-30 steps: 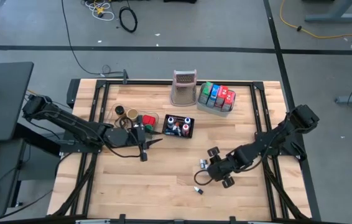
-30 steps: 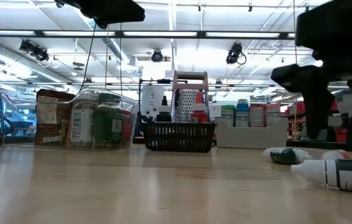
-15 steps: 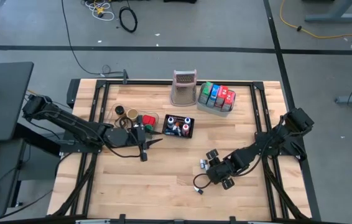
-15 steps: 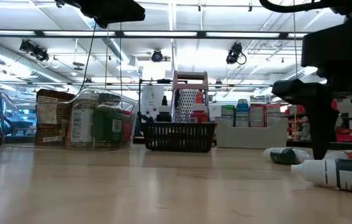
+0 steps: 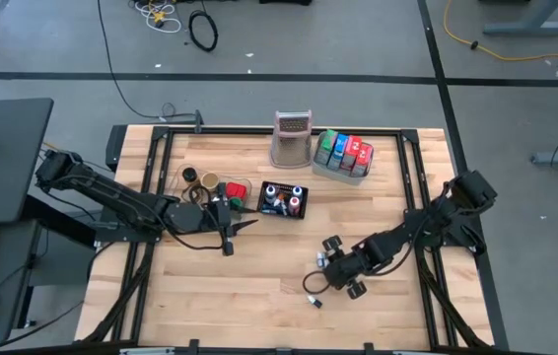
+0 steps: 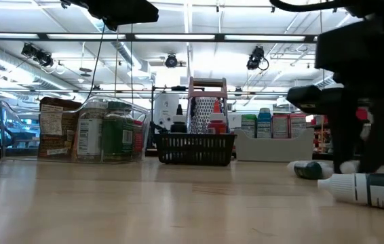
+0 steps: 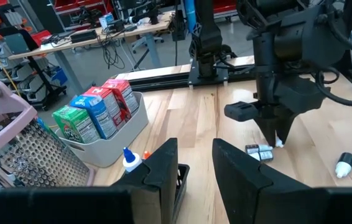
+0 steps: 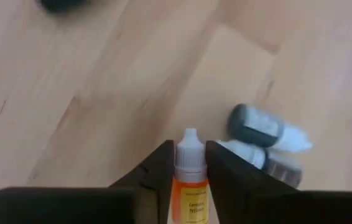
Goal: Pick & Place Kitchen Items
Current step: Put the small yellow food coloring bottle into the black bin
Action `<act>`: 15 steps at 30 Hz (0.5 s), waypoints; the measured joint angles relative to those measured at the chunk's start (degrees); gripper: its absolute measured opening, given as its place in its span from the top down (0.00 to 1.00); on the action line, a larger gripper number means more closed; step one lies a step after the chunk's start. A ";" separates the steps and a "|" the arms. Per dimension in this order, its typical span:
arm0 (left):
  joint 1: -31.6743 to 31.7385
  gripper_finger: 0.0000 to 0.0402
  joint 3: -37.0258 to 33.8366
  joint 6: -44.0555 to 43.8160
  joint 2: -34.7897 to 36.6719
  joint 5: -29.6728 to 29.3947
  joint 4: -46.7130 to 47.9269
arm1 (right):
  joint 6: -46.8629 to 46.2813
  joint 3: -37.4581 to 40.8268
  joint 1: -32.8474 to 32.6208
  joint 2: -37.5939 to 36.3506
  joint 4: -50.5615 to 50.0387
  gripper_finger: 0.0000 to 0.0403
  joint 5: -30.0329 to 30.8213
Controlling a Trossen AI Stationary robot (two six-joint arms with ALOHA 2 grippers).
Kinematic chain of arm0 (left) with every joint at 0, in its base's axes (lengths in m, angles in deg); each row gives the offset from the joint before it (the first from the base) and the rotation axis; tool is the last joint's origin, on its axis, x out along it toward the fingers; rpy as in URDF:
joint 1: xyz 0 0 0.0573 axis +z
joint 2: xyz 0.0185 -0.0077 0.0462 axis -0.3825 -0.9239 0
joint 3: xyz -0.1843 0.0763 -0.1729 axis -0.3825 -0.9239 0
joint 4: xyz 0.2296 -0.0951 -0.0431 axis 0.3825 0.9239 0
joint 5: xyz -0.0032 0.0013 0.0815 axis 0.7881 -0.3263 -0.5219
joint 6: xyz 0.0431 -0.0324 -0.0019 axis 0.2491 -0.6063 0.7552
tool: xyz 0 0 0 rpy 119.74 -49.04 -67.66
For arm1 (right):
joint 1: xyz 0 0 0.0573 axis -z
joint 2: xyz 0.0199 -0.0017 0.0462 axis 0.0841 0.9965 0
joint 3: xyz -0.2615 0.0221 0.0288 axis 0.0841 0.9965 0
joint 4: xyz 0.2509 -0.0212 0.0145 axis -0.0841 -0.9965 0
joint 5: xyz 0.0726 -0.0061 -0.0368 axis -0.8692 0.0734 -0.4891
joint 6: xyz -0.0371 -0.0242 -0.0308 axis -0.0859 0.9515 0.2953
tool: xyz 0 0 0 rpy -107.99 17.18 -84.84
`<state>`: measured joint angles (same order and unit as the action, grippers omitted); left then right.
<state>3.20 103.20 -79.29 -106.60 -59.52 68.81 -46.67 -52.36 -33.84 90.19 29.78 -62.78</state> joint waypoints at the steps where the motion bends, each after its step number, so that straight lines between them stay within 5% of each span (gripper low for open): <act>1: -0.01 0.73 0.00 0.00 0.00 0.00 0.00 | 0.09 0.00 0.38 -0.28 0.41 0.76 -0.04; 10: -0.01 0.73 0.00 0.00 0.00 0.00 -0.15 | 5.37 -1.89 3.79 -7.19 1.72 0.78 -0.32; 15: 0.00 0.73 0.00 0.00 0.00 0.00 -0.31 | 16.98 -2.03 7.83 -10.39 14.15 0.78 6.49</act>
<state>3.20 103.20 -79.29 -106.60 -59.52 68.50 -29.68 -54.39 -26.01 79.80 43.94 -56.29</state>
